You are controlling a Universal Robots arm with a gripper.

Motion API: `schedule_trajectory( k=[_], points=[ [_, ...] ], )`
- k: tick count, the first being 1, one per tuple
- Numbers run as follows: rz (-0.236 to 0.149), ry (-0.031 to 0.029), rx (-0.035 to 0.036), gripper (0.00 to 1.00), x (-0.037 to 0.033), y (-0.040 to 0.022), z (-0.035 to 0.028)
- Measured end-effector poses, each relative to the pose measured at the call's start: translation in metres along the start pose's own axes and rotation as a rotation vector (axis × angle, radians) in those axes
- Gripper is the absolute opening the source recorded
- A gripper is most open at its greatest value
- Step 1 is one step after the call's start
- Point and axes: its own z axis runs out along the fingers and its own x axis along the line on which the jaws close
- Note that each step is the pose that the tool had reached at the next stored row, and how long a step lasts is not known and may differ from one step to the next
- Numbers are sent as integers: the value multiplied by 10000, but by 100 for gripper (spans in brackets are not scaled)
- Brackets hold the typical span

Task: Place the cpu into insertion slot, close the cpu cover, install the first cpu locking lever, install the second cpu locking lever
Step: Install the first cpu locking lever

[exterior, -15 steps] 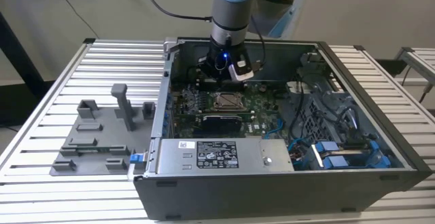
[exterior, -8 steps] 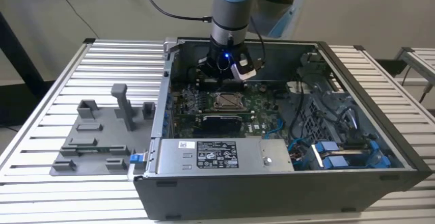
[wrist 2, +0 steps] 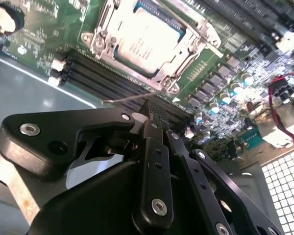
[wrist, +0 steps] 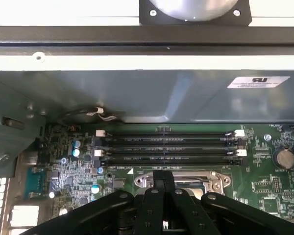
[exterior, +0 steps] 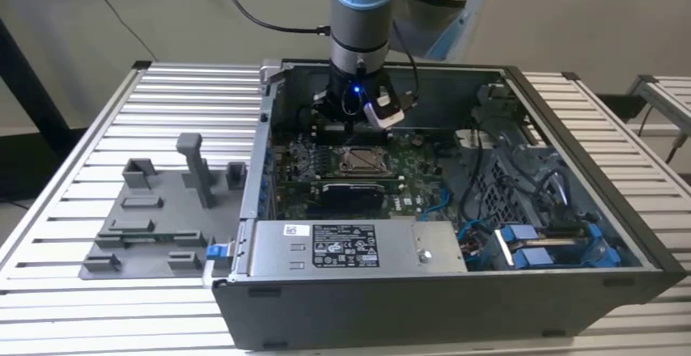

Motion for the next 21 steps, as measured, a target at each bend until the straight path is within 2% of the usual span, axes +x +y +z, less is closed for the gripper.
schedule_trajectory(
  k=[10,15,21],
  points=[
    [0,-1,9,11,0,-5,4],
    [3,-1,-2,11,1,-20,62],
    [2,-1,-4,11,4,9,107]
  ],
)
